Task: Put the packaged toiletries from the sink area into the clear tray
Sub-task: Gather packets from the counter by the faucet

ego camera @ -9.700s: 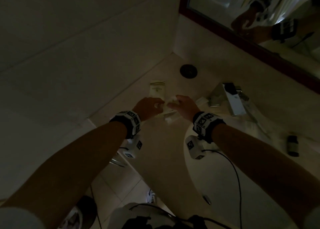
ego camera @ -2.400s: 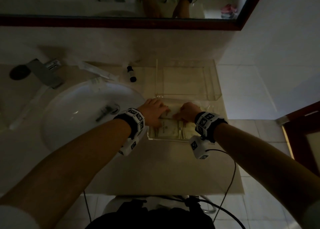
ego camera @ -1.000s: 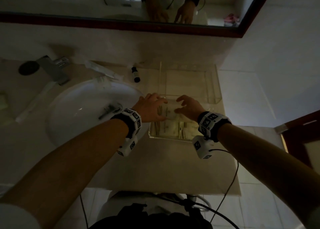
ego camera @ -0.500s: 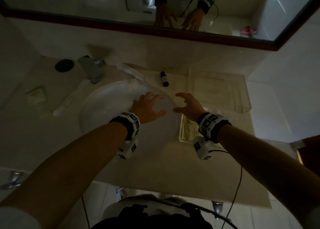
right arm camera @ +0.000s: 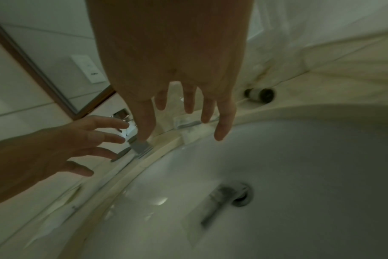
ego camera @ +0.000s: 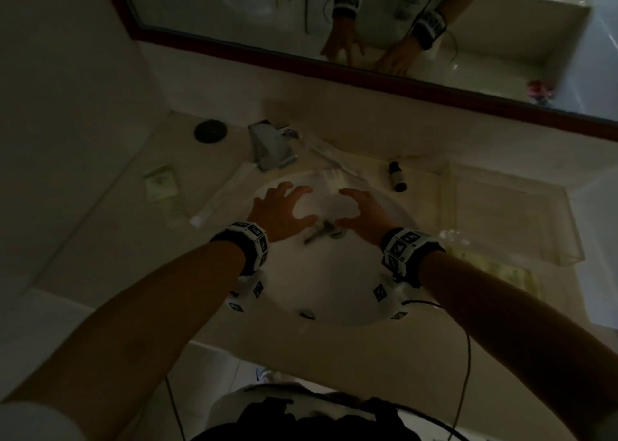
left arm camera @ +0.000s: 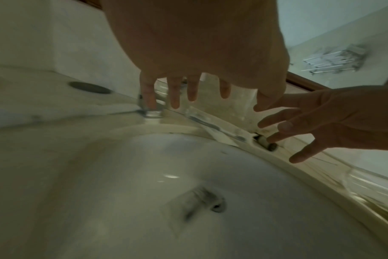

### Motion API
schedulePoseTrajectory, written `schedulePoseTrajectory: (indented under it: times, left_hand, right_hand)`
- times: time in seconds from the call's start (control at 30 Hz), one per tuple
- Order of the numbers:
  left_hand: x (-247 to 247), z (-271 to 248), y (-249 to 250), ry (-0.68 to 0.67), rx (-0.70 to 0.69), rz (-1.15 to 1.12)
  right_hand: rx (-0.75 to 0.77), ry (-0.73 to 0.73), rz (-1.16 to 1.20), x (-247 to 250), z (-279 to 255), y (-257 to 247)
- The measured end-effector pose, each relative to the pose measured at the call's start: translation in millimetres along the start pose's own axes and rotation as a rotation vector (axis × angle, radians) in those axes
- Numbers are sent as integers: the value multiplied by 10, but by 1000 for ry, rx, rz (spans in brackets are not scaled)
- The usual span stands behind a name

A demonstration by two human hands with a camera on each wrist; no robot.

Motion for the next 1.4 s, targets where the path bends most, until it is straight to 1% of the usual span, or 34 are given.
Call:
schedulePoseTrajectory:
  times: [0.17, 0.4, 0.6, 0.7, 0.87, 0.97, 1.07, 1.13, 1.27, 1.4]
  left_hand:
    - [102, -73, -502, -1, 46, -27]
    - [282, -195, -1098, 48, 143, -31]
    - [426, -287, -1623, 97, 209, -65]
    - [476, -297, -1855, 128, 252, -102]
    - [443, -308, -2159, 129, 303, -130]
    - [426, -288, -2307, 141, 341, -93]
    - [433, -240, -2463, 147, 423, -59]
    - [426, -191, -2553, 112, 460, -46]
    - [356, -79, -2652, -21, 486, -24]
    - [341, 6, -2672, -39, 524, -26]
  right_hand:
    - [43, -52, -5, -382, 243, -334]
    - [87, -104, -5, -889, 505, -791]
    - [114, -148, -14, -1249, 694, -1057]
    - [103, -151, 4, -1399, 782, -1161]
    - [113, -162, -29, -1588, 958, -1350]
    - [113, -175, -65, -1665, 1074, -1456]
    - [108, -181, -48, -1709, 1163, -1522]
    - [106, -181, -31, -1723, 1214, -1545]
    - [86, -196, -19, -1736, 1275, -1572]
    - [76, -207, -18, -1722, 1310, -1573]
Point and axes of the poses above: each hand's wrist, its own z-axis towards the middle knuckle, its own x-axis out of the back of the hand, y = z × x, the point moved 3 cm from there along z, towards the middle knuckle, and after that the axes turned 5 degrees about z, right-handed, at the moved point
